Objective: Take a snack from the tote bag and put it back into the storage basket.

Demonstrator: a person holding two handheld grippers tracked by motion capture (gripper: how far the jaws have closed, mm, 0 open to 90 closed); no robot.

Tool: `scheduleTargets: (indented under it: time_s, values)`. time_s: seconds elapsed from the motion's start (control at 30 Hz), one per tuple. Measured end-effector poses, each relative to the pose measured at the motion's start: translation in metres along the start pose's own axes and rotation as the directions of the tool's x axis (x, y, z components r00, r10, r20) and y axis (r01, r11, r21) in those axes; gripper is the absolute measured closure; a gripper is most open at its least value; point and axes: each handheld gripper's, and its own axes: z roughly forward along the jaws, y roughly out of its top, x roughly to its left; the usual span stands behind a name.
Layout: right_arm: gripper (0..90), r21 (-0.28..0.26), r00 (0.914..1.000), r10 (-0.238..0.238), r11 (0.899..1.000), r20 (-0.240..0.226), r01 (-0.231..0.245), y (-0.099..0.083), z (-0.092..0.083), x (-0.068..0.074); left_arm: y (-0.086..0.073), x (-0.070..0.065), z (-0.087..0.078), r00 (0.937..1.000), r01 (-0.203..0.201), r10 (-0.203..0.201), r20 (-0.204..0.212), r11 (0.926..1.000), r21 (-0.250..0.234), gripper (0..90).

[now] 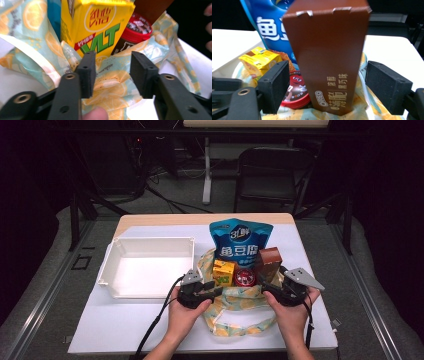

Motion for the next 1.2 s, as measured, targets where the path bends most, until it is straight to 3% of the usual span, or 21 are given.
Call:
scheduleTargets:
  time_s: [0.2, 0.33, 0.4, 0.6, 0.7, 0.93, 1.0, 1.03, 1.2]
  values:
    - [22.2, -0.020, 0.9997, -0.007, 1.000, 0.023, 0.008, 0.004, 0.013, -0.002, 0.000, 0.002, -0.006, 0.9995, -0.033, 0.033, 0.003, 0.9984, -0.046, 41.9]
    - [22.7, -0.013, 0.9997, 0.002, 1.000, 0.024, -0.001, 0.002, 0.021, -0.005, 0.000, 0.001, -0.011, 0.9975, -0.068, 0.067, -0.022, 0.9956, -0.064, 38.5]
    - [23.5, -0.007, 0.9995, -0.006, 1.000, 0.030, 0.007, 0.001, 0.023, -0.005, 0.000, 0.000, -0.013, 0.9977, -0.057, 0.053, -0.043, 0.9946, -0.087, 37.8]
    - [30.2, 0.021, 0.9994, -0.001, 1.000, 0.035, 0.000, -0.008, 0.033, -0.006, 0.001, 0.002, -0.018, 0.9976, -0.064, 0.061, -0.032, 0.9946, -0.082, 38.0]
    - [34.4, 0.014, 0.9994, -0.003, 1.000, 0.036, 0.002, -0.009, 0.033, -0.006, -0.001, 0.001, -0.017, 0.9973, -0.060, 0.056, -0.048, 0.9948, -0.082, 38.3]
    - [37.5, 0.004, 0.9989, 0.020, 1.000, 0.042, -0.020, -0.008, 0.031, -0.011, -0.003, 0.001, -0.016, 0.9980, -0.059, 0.057, -0.029, 0.9961, -0.066, 38.7]
    - [37.7, 0.008, 0.9991, 0.017, 1.000, 0.038, -0.018, -0.006, 0.029, -0.011, -0.003, 0.001, -0.016, 0.9981, -0.058, 0.057, -0.026, 0.9960, -0.068, 38.7]
    - [37.7, 0.000, 0.9991, 0.021, 1.000, 0.038, -0.021, -0.004, 0.028, -0.012, -0.003, 0.000, -0.015, 0.9975, -0.059, 0.056, -0.044, 0.9949, -0.082, 38.7]
    - [37.7, -0.023, 0.9994, 0.031, 0.999, 0.018, -0.030, 0.007, 0.018, -0.013, -0.002, 0.000, -0.015, 0.9978, -0.060, 0.058, -0.032, 0.9941, -0.090, 38.6]
